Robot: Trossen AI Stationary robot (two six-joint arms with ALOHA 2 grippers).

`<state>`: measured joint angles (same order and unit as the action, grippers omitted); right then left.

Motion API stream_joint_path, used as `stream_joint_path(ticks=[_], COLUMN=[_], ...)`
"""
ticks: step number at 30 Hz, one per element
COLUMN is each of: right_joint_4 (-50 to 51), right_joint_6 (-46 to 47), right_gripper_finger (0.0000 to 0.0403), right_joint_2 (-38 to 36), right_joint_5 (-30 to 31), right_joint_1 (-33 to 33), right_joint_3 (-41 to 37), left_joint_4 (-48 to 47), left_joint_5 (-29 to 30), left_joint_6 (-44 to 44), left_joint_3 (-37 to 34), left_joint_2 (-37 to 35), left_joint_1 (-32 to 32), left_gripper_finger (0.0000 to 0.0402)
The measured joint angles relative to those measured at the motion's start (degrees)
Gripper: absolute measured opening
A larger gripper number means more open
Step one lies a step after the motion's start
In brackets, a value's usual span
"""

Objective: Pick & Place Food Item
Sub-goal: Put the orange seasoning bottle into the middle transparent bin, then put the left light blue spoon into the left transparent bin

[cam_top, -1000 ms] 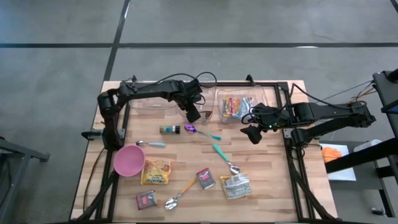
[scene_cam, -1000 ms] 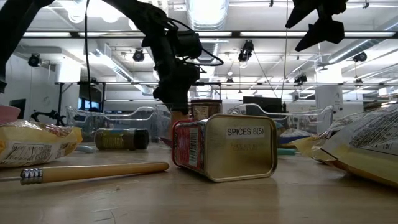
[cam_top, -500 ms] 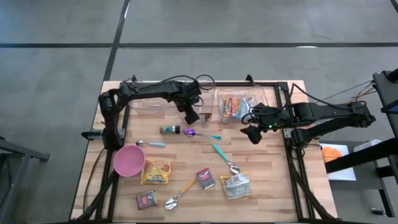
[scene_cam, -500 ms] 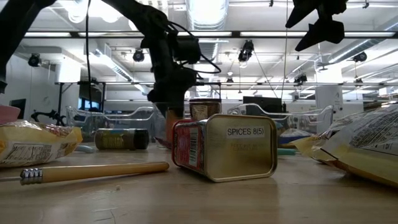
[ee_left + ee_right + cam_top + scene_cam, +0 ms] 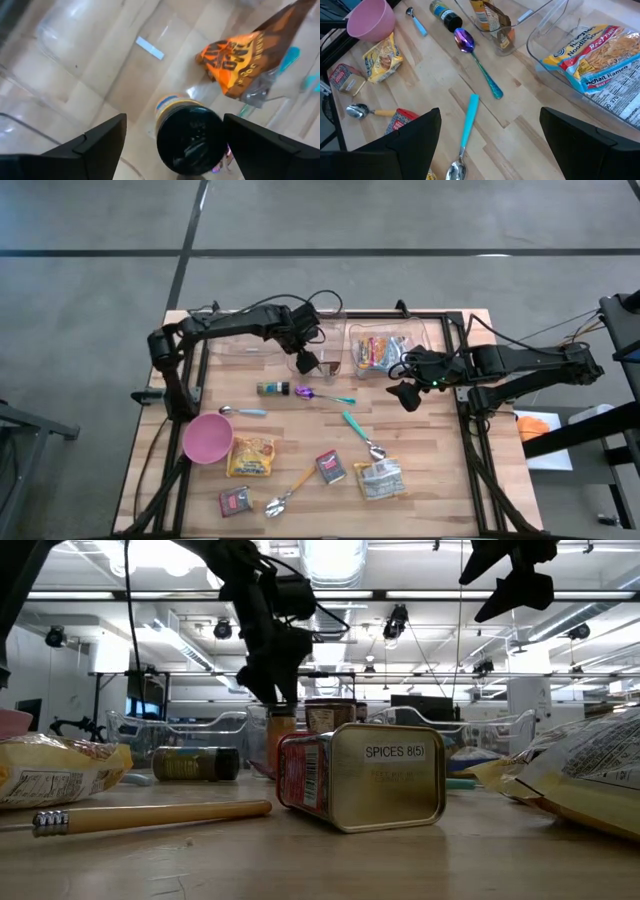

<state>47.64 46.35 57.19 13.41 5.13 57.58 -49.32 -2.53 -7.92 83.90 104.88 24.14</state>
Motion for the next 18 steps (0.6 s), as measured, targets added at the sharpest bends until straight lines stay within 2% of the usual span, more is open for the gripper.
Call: stream_joint_path(ticks=[11, 18], right_joint_4=[0.0, 0.1], right_joint_6=[-0.4, -0.4], right_gripper_finger=[0.0333, 0.0333], right_joint_2=[0.0, 0.0], right_joint_5=[0.0, 0.0], right_joint_1=[0.0, 0.0], right_joint_3=[0.0, 0.0], left_joint_4=[0.2, -0.4], left_joint_5=[0.0, -2.3], left_joint_6=[4.5, 8.3], left_joint_3=[0.0, 0.1], left_joint_2=[-7.2, -10.6], left_joint_1=[-0.5, -4.8], left_gripper_finger=[0.0337, 0.0285])
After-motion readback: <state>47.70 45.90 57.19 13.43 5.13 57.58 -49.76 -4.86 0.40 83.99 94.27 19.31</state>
